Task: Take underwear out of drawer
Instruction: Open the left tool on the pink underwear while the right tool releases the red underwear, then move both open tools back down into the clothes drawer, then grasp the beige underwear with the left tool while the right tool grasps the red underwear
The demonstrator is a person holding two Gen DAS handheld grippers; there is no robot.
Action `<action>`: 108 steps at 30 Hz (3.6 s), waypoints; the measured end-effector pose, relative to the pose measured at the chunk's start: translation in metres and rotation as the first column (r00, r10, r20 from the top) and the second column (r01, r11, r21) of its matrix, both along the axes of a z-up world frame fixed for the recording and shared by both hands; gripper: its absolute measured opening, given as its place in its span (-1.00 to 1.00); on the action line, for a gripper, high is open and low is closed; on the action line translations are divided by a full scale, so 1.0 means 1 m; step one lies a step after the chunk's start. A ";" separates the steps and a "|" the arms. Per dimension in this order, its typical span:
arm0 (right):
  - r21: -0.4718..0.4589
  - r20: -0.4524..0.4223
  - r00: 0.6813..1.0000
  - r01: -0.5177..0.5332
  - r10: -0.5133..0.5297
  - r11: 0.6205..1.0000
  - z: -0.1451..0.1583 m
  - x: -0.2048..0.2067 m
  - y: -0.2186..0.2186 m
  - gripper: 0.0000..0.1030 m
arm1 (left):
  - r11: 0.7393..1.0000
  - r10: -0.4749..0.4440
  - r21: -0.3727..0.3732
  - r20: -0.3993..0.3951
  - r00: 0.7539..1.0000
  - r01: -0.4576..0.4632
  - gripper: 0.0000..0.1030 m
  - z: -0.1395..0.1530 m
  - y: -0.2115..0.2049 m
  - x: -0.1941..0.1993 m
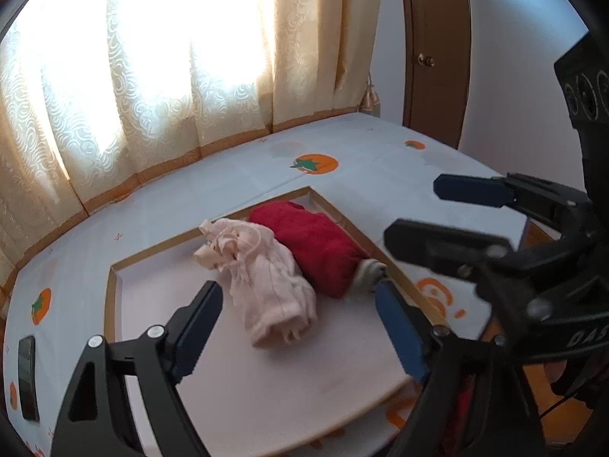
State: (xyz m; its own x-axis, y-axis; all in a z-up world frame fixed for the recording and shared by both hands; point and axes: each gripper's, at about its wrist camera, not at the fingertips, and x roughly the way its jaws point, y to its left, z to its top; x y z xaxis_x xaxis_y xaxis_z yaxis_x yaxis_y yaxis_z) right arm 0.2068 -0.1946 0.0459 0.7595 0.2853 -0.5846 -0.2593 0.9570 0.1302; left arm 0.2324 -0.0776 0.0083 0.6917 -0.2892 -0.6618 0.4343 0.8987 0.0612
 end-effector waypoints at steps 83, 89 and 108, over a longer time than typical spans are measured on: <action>-0.167 -0.479 0.878 -0.076 -0.014 0.983 -0.209 -0.134 -0.011 0.63 | 0.963 0.251 -0.065 -0.151 0.956 -0.263 0.82 -0.134 0.111 -0.190; -0.219 -0.499 0.867 -0.131 0.005 0.967 -0.211 -0.129 -0.006 0.63 | 0.962 0.253 -0.059 -0.165 0.953 -0.266 0.82 -0.138 0.113 -0.190; -0.211 -0.414 0.885 -0.319 0.212 0.924 -0.202 -0.144 0.017 -0.31 | 0.966 0.238 -0.048 -0.206 0.949 -0.252 0.82 -0.139 0.124 -0.188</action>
State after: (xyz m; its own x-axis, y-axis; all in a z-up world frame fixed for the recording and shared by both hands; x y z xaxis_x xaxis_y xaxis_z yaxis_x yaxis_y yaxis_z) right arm 0.0633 -0.1774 -0.1564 0.3840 0.2375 -0.8923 -0.4913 0.8707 0.0203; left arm 0.0442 0.0466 -0.1303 0.6055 -0.1799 -0.7753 0.1969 0.9777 -0.0731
